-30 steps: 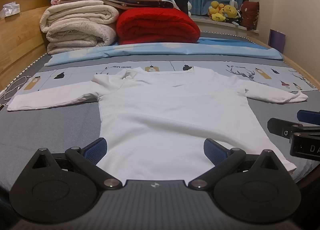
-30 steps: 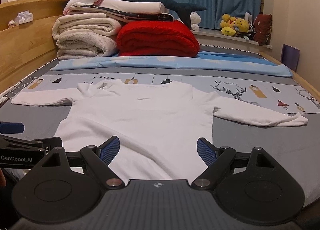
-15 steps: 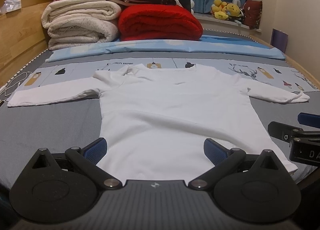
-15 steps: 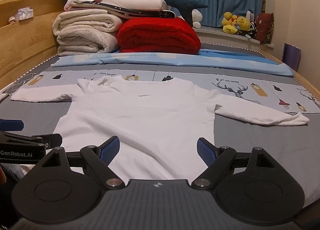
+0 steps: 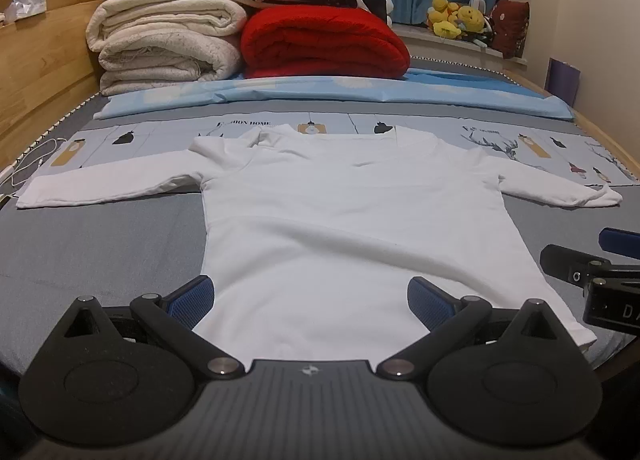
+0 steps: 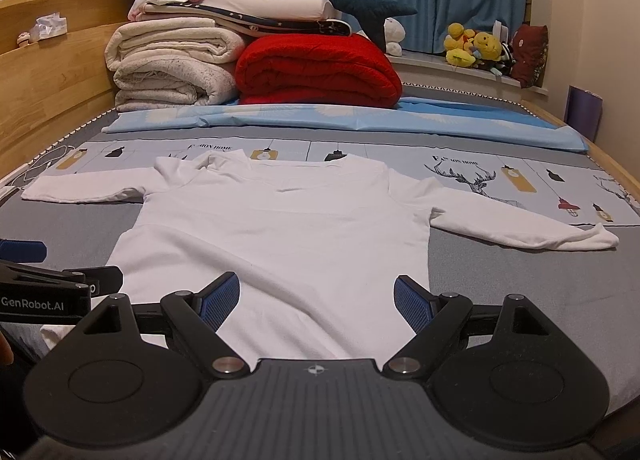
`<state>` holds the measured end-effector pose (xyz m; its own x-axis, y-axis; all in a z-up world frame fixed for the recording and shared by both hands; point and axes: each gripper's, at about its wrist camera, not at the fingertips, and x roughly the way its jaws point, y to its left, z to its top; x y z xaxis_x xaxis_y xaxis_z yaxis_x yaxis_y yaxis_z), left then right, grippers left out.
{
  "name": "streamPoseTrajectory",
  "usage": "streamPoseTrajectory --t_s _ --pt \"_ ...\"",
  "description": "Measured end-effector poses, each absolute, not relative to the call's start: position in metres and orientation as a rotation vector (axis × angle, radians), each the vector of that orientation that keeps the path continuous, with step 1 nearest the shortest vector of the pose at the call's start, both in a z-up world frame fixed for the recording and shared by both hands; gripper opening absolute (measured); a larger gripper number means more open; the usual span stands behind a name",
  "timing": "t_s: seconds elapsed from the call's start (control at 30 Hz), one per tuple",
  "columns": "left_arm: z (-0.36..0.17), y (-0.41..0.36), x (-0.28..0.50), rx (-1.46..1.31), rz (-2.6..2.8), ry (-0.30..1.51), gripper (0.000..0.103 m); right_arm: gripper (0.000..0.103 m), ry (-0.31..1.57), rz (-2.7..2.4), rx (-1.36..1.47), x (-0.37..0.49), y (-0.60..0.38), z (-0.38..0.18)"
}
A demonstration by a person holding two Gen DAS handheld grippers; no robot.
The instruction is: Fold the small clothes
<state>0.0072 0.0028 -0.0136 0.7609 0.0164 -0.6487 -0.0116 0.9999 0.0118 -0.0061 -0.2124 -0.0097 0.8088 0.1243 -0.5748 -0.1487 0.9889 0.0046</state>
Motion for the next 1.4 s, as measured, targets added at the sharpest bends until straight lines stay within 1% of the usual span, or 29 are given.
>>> streamPoseTrajectory --t_s 0.67,0.83,1.2,1.4 --pt "-0.0161 0.0030 0.0079 0.003 0.016 0.709 0.103 0.085 0.611 0.142 -0.043 -0.0058 -0.2122 -0.0097" --pt "-0.0165 0.0035 0.0083 0.001 0.013 0.709 0.103 0.080 0.614 0.135 -0.040 -0.0054 -0.2129 -0.0102" --pt "-0.0161 0.0037 0.0097 0.005 0.014 0.710 0.103 0.075 0.620 0.133 -0.038 -0.0040 -0.2139 -0.0117" --pt "-0.0165 0.0030 0.0105 0.007 0.019 0.715 0.103 0.069 0.621 0.131 -0.039 -0.0044 -0.2139 -0.0121"
